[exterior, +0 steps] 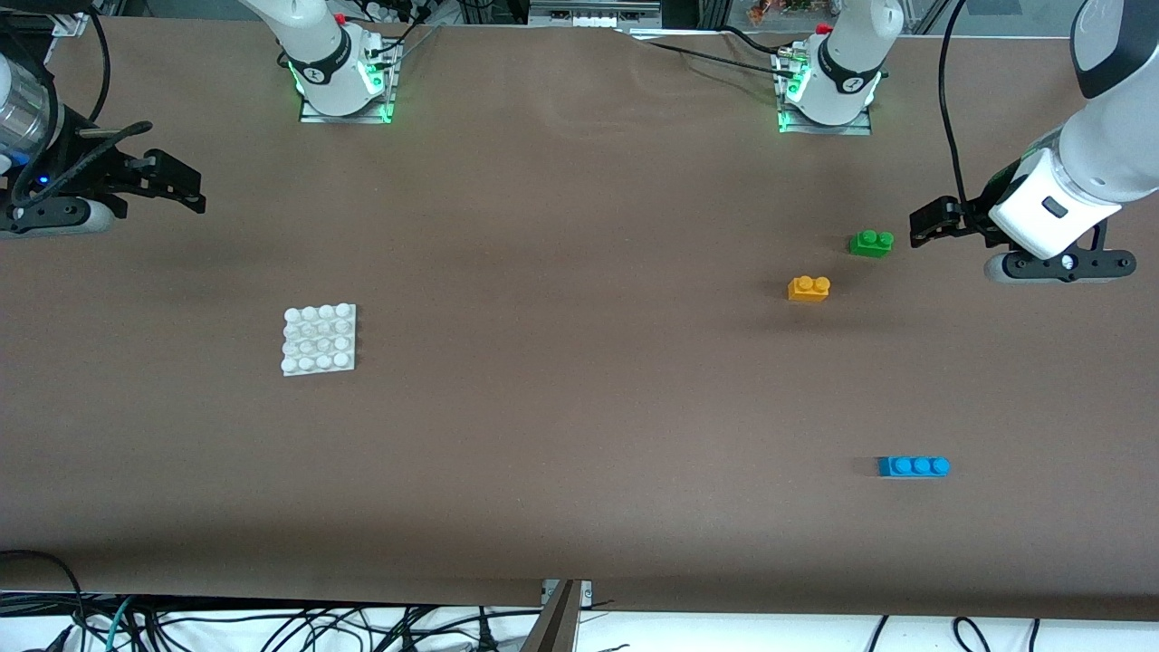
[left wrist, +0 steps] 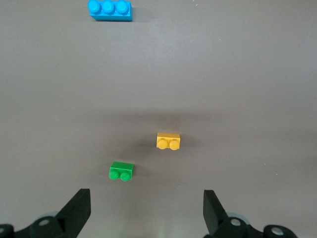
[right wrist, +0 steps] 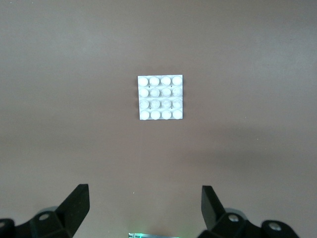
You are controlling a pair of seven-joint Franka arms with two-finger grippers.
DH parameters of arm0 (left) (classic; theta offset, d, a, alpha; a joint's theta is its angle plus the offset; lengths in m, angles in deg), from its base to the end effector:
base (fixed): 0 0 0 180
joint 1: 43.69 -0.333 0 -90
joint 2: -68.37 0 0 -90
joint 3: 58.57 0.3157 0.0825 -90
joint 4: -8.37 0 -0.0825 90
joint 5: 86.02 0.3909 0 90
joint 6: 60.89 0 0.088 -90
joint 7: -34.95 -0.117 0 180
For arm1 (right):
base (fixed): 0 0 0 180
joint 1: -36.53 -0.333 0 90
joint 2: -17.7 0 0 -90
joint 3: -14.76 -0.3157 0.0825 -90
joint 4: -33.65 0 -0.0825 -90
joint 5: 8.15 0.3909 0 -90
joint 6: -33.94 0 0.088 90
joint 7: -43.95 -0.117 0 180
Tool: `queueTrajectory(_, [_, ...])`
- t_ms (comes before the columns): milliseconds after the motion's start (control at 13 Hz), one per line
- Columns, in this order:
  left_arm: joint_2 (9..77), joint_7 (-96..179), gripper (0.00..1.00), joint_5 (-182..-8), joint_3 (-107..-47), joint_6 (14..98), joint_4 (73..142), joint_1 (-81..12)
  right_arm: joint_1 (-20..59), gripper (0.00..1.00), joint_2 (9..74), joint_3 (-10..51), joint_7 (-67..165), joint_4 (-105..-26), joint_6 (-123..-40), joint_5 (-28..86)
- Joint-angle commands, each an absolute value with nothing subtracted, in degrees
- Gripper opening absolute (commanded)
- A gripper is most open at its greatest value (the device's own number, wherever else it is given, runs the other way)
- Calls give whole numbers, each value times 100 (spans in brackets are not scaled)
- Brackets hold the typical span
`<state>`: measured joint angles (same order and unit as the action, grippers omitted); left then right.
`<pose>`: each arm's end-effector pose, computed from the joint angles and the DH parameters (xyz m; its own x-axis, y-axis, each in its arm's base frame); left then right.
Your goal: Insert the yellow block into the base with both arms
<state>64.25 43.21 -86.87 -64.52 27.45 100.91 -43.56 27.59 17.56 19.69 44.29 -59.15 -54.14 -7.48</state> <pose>0.5696 -0.0607 0.5503 0.9886 0.0379 -0.1460 0.0385 -0.9993 0.0012 0.5530 0.0401 0.5895 0.9939 0.0760 -0.0798 0.0753 -0.9971 -0.0124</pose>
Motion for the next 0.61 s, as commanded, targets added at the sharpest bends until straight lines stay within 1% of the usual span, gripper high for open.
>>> queueTrajectory(0, [6389,4286,100,-8865,-6455,2682,9960,-4387,2818,100,1630,1924,4404,-6004,-5404,-789])
queueTrajectory(384, [6389,4286,100,-8865,-6455,2682,9960,-4387,2818,100,1647,1924,4404,-6004,-5422,-789])
queueTrajectory(537, [6389,4286,100,-8865,-6455,2682,9960,-4387,2818,100,1665,1932,4413,-6205,-5631,-797])
